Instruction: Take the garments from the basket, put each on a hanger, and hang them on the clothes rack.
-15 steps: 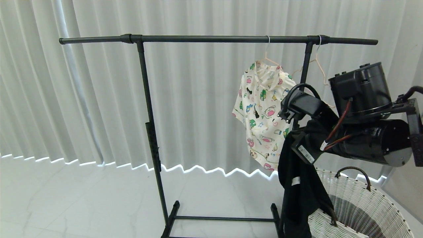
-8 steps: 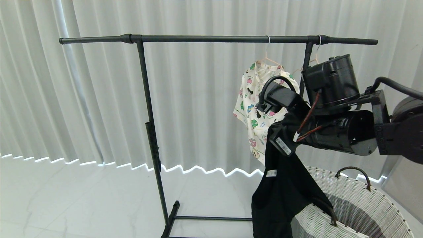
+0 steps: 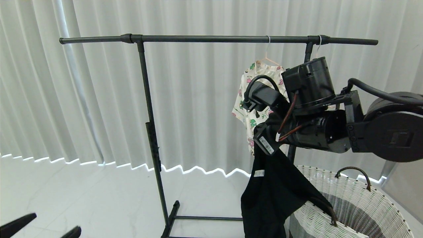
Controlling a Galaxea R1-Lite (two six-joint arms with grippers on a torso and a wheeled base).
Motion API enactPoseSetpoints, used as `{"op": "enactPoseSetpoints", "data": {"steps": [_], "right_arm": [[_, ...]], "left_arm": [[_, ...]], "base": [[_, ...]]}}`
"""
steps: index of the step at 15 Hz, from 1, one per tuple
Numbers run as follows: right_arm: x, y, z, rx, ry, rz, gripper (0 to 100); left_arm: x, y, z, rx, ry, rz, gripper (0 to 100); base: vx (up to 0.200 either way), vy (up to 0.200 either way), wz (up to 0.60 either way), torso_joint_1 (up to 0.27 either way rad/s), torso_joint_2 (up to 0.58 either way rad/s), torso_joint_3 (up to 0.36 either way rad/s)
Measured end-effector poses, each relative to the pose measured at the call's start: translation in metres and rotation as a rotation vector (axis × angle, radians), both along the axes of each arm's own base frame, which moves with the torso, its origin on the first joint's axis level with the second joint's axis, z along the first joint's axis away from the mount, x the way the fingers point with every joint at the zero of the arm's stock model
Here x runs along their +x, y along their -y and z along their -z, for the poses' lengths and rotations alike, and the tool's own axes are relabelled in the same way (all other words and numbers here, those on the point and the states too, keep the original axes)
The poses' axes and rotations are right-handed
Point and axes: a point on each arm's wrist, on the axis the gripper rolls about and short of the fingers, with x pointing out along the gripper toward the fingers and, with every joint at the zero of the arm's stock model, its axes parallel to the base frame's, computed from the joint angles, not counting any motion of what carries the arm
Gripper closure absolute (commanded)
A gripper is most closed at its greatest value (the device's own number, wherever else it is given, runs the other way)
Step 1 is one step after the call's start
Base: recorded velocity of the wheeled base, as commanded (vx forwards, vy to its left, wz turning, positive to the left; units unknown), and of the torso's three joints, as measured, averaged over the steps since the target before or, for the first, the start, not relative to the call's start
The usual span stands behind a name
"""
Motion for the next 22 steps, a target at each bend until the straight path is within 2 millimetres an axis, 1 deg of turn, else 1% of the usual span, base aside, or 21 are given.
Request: {"op": "enactPoseSetpoints", "data": {"steps": [2,3,4,6,8,10,13,18,20,22], "right_arm": [[0.001,-0.002,-0.004,0.016,0.007,0.001,100],[-0.002,-0.003,-0.005,0.016,-0.006,-0.004,100],[-0.006,-0.003,-0.007,0.023,-0.027,-0.012,100],[-0.022,-0.004,-0.010,0.040,-0.109,-0.040,100],[-0.035,-0.004,-0.017,0.089,-0.161,-0.067,100],[-0.044,-0.006,-0.022,0.129,-0.174,-0.086,100],[-0.052,-0.005,-0.028,0.152,-0.180,-0.121,100],[-0.058,-0.002,-0.034,0.167,-0.170,-0.133,100],[-0.059,0.000,-0.037,0.177,-0.166,-0.132,100],[-0.061,0.002,-0.039,0.190,-0.169,-0.129,100]], "left_arm": [[0.033,0.012,-0.036,-0.013,-0.011,0.055,0],[0.051,0.023,-0.048,-0.013,-0.036,0.115,0],[0.067,0.037,-0.055,-0.009,-0.060,0.186,0],[0.093,0.071,-0.059,-0.008,-0.109,0.317,0],[0.105,0.106,-0.058,-0.054,-0.165,0.417,0],[0.111,0.135,-0.051,-0.087,-0.245,0.479,0],[0.119,0.164,-0.036,-0.067,-0.287,0.533,0],[0.139,0.194,-0.005,-0.037,-0.325,0.546,0],[0.145,0.203,0.009,-0.018,-0.349,0.539,0],[0.153,0.210,0.025,0.014,-0.363,0.495,0]], "base": [[0.000,0.000,0.00,0.000,0.00,0.000],[0.000,0.000,0.00,0.000,0.00,0.000],[0.000,0.000,0.00,0.000,0.00,0.000],[0.000,0.000,0.00,0.000,0.00,0.000],[0.000,0.000,0.00,0.000,0.00,0.000],[0.000,0.000,0.00,0.000,0.00,0.000],[0.000,0.000,0.00,0.000,0.00,0.000],[0.000,0.000,0.00,0.000,0.00,0.000],[0.000,0.000,0.00,0.000,0.00,0.000],[0.000,0.000,0.00,0.000,0.00,0.000]]}}
